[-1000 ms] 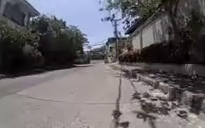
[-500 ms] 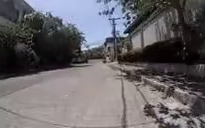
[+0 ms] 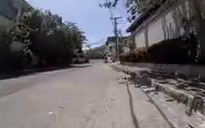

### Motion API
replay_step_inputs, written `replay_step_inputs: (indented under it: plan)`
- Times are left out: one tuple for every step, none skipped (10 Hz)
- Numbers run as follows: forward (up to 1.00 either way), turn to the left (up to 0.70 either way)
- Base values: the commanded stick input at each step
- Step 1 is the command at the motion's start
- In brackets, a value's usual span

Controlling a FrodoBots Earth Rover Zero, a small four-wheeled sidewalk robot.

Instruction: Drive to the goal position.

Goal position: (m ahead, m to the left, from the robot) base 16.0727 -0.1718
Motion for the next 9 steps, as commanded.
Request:
replay_step_inputs:
  plan:
    - [1.00,-0.29]
    - [1.00,-0.34]
    - [1.00,0.03]
    - [1.00,0.06]
    - [1.00,0.06]
    - [1.00,-0.27]
    - [1.00,-0.34]
    - [1.00,-0.34]
    - [1.00,-0.34]
